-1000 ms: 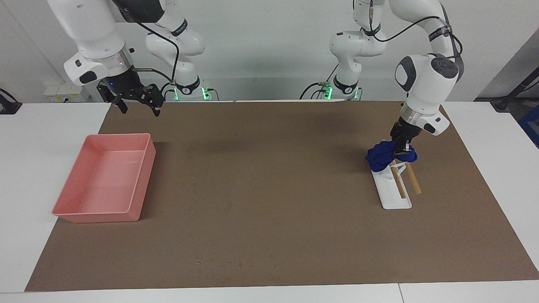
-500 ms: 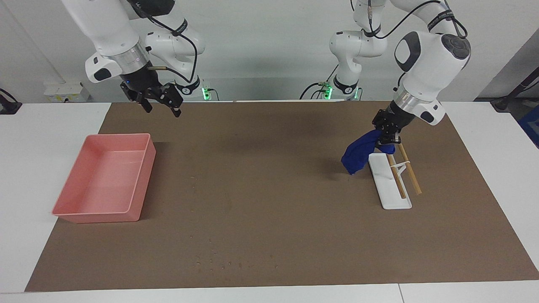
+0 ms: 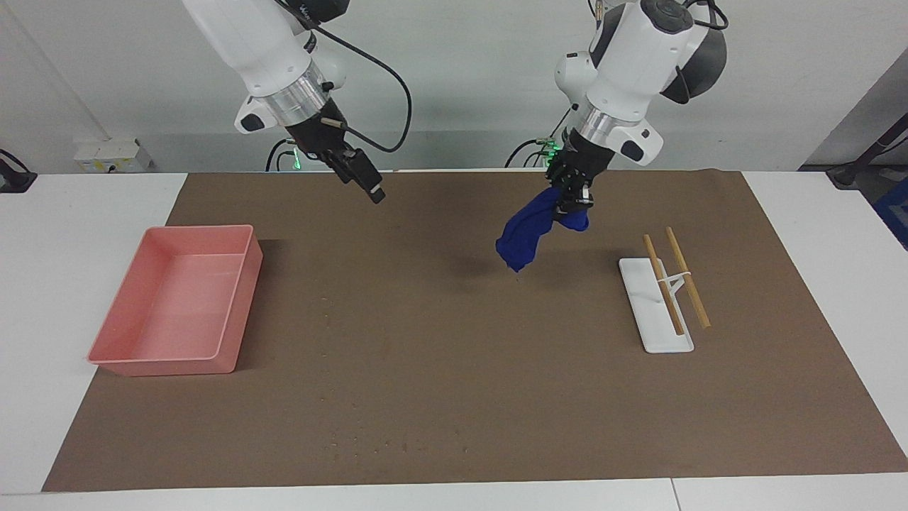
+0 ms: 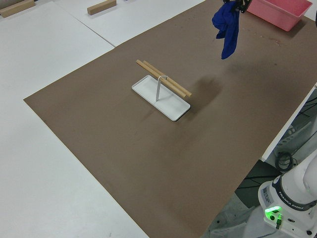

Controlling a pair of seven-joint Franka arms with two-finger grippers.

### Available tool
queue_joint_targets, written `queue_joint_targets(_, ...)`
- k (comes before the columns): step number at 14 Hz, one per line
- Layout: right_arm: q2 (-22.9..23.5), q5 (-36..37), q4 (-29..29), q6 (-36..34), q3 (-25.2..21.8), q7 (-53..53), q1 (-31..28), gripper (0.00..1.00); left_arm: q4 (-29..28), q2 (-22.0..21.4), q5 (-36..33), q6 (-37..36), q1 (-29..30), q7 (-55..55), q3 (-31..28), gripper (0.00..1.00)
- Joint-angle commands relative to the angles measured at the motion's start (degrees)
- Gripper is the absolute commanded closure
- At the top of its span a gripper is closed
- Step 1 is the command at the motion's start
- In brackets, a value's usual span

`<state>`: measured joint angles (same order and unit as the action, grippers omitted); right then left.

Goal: Wipe water with towel using both arms
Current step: 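Lift the cloth with the left gripper while the right gripper approaches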

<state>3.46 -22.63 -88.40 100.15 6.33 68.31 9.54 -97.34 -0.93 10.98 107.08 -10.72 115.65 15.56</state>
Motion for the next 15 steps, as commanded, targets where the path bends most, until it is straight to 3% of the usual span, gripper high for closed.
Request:
queue_joint_targets(1,1.28,-4.44,-0.37,1.89,-0.09,9.53,1.26,0.00,5.65,1.19,0.19,-1.35,-1.32,5.18,1.05,1.00)
queue_joint_targets(5,2.08,-7.07,-0.81,3.99,-0.09,17.37,3.37,0.01,5.84,1.20,0.01,3.56,-7.72,16.15,2.54,1.00)
queue_joint_targets(10,2.60,-7.25,-0.81,6.20,-0.18,19.14,5.75,0.01,6.80,1.46,-3.50,9.55,-13.01,26.72,2.54,1.00)
queue_joint_targets(15,1.90,-5.50,-1.43,-2.48,-0.27,17.75,4.96,0.01,7.51,1.63,-3.59,15.09,-12.66,34.11,2.63,1.00)
